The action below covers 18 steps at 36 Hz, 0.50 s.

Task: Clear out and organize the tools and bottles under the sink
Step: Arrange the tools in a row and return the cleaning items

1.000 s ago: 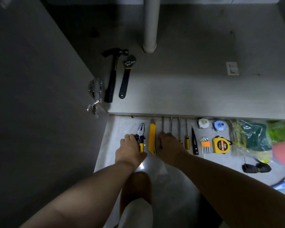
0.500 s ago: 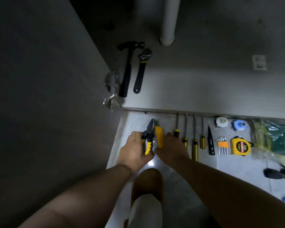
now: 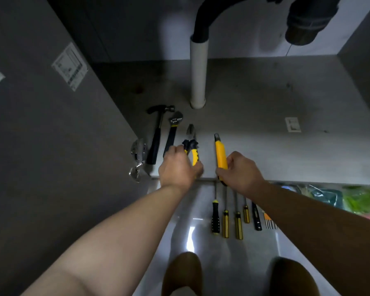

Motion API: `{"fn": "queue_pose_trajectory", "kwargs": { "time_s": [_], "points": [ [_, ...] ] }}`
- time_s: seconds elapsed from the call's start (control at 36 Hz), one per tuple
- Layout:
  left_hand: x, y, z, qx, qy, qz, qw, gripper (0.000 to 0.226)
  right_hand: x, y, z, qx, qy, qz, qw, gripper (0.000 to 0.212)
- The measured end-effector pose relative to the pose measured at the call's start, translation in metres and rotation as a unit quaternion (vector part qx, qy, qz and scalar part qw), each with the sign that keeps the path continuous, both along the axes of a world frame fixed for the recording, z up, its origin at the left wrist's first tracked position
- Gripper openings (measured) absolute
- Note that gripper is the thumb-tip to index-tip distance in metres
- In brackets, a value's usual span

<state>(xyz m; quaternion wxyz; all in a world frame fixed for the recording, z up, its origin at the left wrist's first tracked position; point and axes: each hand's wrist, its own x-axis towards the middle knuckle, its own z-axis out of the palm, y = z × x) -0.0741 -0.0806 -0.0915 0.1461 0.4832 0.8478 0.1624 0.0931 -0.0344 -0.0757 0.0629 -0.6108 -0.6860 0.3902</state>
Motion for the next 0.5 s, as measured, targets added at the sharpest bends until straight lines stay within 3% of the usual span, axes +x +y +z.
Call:
{"fn": "queue_pose_trajectory", "kwargs": {
  "time_s": [0.28,0.5],
  "points": [
    [-0.008,0.048,-0.016,-0.058,0.095,-0.021,0.994,0.046,-0.034,0.038,-0.031,0.031,-0.051,-0.014,0.998,0.037],
    [0.000,0.016,-0.032,0.022,0.132,-0.098,0.986,0.060,-0.046,0.032,-0.038,0.094,-0.074,-0.016,0.993,0.045]
  ]
}}
